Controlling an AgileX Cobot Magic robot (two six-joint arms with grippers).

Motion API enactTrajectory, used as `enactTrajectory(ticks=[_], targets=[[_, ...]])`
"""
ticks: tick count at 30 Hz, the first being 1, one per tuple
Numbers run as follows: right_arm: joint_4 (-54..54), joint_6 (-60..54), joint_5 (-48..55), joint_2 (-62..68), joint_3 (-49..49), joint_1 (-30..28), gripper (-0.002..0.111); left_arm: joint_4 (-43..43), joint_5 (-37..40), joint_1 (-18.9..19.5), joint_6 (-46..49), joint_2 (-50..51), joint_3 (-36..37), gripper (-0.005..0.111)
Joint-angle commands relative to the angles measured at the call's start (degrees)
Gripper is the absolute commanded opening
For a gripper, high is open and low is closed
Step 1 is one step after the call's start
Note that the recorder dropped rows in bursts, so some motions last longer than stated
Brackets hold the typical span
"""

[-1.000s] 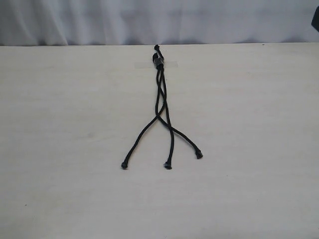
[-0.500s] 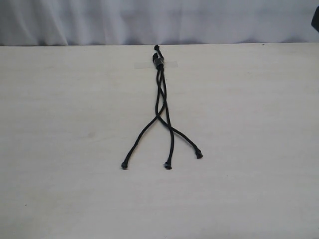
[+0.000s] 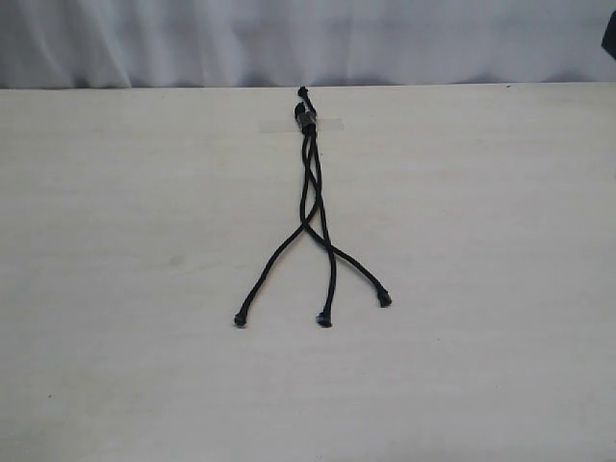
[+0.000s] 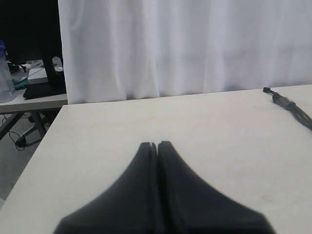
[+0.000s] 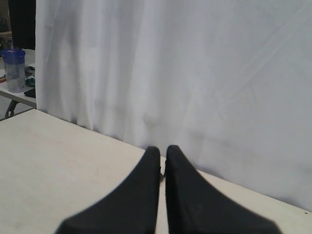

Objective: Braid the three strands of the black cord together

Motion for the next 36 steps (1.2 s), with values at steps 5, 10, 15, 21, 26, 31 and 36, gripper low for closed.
enactTrajectory(ticks=[5, 10, 15, 21, 26, 31, 36], targets=[[3.82, 0.86, -0.95, -6.62, 14.81, -0.27, 0.004, -0.62, 0.04, -0.03, -0.12, -0.07, 0.16, 0.0], [10.76, 0.86, -1.52, -14.13, 26.6, -0.27, 0.004, -0.62, 0.04, -0.03, -0.12, -0.07, 0.16, 0.0], [10.45, 0.86, -1.7, -19.65, 34.02, -0.27, 0.004, -0.62, 0.04, -0.03, -0.12, -0.07, 0.16, 0.0], [10.45, 0.86, -3.38, -27.41, 34.33, -12.39, 0.004, -0.06, -0.27, -0.03, -0.12, -0.07, 0.16, 0.0], [10.45, 0.86, -2.17, -33.24, 34.33, -22.33, 0.004, -0.06, -0.27, -0.03, -0.12, -0.07, 0.16, 0.0], [10.33, 0.86, 3.18, -36.73, 34.33, -24.41, 0.004, -0.06, -0.27, -0.03, -0.12, -0.07, 0.16, 0.0], [10.33, 0.86, 4.77, -36.73, 34.33, -24.41, 0.004, -0.06, -0.27, -0.03, -0.12, -0.07, 0.16, 0.0]])
